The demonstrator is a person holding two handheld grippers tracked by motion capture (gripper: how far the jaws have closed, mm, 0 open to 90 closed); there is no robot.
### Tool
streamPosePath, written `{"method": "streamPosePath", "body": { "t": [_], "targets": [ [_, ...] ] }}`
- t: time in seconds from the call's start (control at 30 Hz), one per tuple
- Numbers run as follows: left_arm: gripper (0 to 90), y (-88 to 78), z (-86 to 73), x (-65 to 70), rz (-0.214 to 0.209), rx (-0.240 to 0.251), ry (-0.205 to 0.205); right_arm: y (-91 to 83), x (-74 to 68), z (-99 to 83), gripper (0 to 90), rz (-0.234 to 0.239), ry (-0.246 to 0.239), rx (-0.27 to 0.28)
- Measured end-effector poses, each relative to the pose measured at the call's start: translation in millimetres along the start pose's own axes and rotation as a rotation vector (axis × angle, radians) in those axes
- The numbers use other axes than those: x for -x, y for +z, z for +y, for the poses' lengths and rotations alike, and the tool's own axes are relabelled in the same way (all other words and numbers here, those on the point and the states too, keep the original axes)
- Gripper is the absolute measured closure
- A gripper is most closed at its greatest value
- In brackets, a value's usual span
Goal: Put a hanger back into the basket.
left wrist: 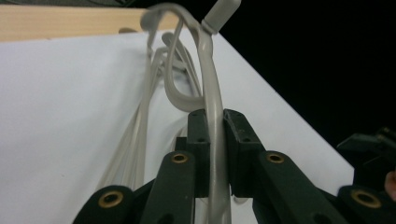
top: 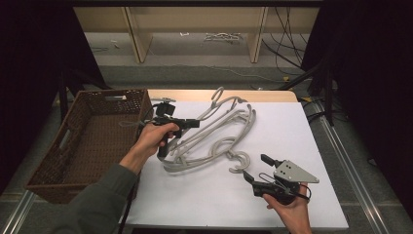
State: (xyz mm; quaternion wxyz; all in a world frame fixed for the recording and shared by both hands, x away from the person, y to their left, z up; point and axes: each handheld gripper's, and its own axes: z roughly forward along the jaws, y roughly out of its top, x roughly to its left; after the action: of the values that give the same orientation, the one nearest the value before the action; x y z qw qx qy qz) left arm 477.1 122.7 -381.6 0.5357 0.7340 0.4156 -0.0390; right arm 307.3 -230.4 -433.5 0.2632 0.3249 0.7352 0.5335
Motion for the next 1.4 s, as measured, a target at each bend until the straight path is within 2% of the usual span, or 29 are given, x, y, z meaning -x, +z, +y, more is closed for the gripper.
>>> {"method": "streamPosePath", "body": {
  "t": [0.1, 0.2, 0.23, 0.27, 0.33, 0.37, 0.4, 0.43, 0.47, 0.53, 0.57, 0.63, 0.67, 0.7, 0.73, 0.83, 0.87, 0.9, 0.93, 1.0, 1.03, 1.2, 1.23, 1.3, 1.33, 1.37, 1.4],
  "targets": [
    [81.4, -15.1, 8.6, 3.6, 0.021, 0.024, 0.018, -0.4, -1.0, -0.5, 20.9, 0.022, 0.022, -0.016],
    [81.4, -23.6, 14.3, 4.4, 0.016, 0.025, 0.018, -0.2, -0.9, -0.4, 20.9, 0.02, 0.022, -0.015],
    [81.5, -32.3, 20.4, 6.1, 0.03, 0.034, 0.029, -0.2, 0.1, -0.5, 20.9, 0.003, -0.005, -0.008],
    [81.5, -32.3, 20.4, 6.1, 0.03, 0.034, 0.029, -0.2, 0.1, -0.5, 20.9, 0.003, -0.005, -0.008],
    [81.5, -47.3, 30.4, 9.8, 0.046, 0.047, 0.046, 0.4, -0.6, -0.9, 20.9, 0.015, 0.014, -0.007],
    [81.5, -52.9, 33.6, 11.2, 0.043, 0.051, 0.049, -2.0, 0.6, -0.3, 20.9, -0.002, -0.007, -0.031],
    [81.5, -58.7, 36.8, 13.1, 0.045, 0.057, 0.058, -0.9, -0.6, -1.1, 20.9, 0.009, 0.014, -0.023],
    [81.4, -58.7, 36.8, 13.1, 0.045, 0.057, 0.058, -0.9, -0.5, -1.1, 20.9, 0.008, 0.015, -0.021],
    [81.4, -71.1, 43.2, 17.7, 0.051, 0.075, 0.077, -0.9, -0.4, -1.1, 20.9, 0.008, 0.016, -0.02],
    [81.4, -77.3, 46.0, 20.2, 0.053, 0.092, 0.081, -0.9, -0.3, -1.1, 20.9, 0.007, 0.016, -0.021],
    [81.5, -90.8, 51.9, 27.7, 0.052, 0.119, 0.094, -0.4, 0.8, -1.4, 20.9, 0.003, -0.001, -0.011],
    [81.5, -96.6, 54.5, 31.9, 0.052, 0.128, 0.104, -0.6, 0.4, -1.3, 21.0, 0.004, 0.004, -0.014],
    [81.5, -102.7, 57.2, 36.3, 0.056, 0.134, 0.122, -0.8, -0.4, -1.3, 20.9, 0.007, 0.015, -0.021],
    [81.4, -108.9, 59.5, 40.4, 0.058, 0.144, 0.132, 0.2, 0.3, -1.6, 20.9, 0.001, 0.001, -0.007],
    [81.4, -122.1, 63.6, 47.9, 0.067, 0.159, 0.164, 0.2, 0.3, -1.6, 20.9, 0.001, 0.0, -0.007],
    [81.4, -142.6, 64.6, 52.5, 0.092, 0.165, 0.207, -0.9, -0.4, -1.4, 20.9, 0.007, 0.014, -0.021],
    [81.4, -142.6, 64.6, 52.5, 0.092, 0.165, 0.207, -1.1, -0.4, -1.6, 20.9, 0.006, 0.013, -0.022],
    [81.5, -155.4, 61.2, 49.4, 0.111, 0.17, 0.223, -1.2, -0.2, -1.7, 21.0, 0.005, 0.012, -0.021],
    [81.5, -155.4, 61.2, 49.4, 0.111, 0.17, 0.223, -1.2, -0.2, -1.7, 21.0, 0.005, 0.012, -0.021],
    [81.4, -167.4, 55.6, 43.1, 0.13, 0.174, 0.224, -0.4, 0.3, -1.8, 20.9, -0.001, 0.006, -0.011],
    [81.5, -177.1, 49.4, 35.7, 0.153, 0.173, 0.236, 0.4, 0.7, -2.2, 21.0, -0.006, -0.001, -0.01],
    [81.5, -204.0, 27.2, 11.7, 0.175, 0.175, 0.222, 0.7, 0.6, -2.4, 20.9, -0.008, -0.003, -0.011],
    [81.5, -204.0, 27.2, 11.7, 0.175, 0.175, 0.222, 0.7, 0.6, -2.4, 20.9, -0.008, -0.003, -0.011],
    [81.5, -216.0, 16.3, 1.6, 0.193, 0.177, 0.211, 1.9, 1.1, -3.3, 21.0, -0.004, 0.004, 0.0],
    [81.5, -221.3, 11.4, -2.6, 0.201, 0.182, 0.204, 0.6, 1.4, -2.9, 20.9, -0.009, 0.0, -0.02],
    [81.5, -230.7, 3.4, -9.3, 0.213, 0.189, 0.188, 1.9, 1.3, -3.4, 21.0, -0.005, 0.002, -0.008],
    [81.5, -230.7, 3.4, -9.3, 0.213, 0.189, 0.188, 1.9, 1.3, -3.4, 21.0, -0.005, 0.002, -0.008]
  ]
}}
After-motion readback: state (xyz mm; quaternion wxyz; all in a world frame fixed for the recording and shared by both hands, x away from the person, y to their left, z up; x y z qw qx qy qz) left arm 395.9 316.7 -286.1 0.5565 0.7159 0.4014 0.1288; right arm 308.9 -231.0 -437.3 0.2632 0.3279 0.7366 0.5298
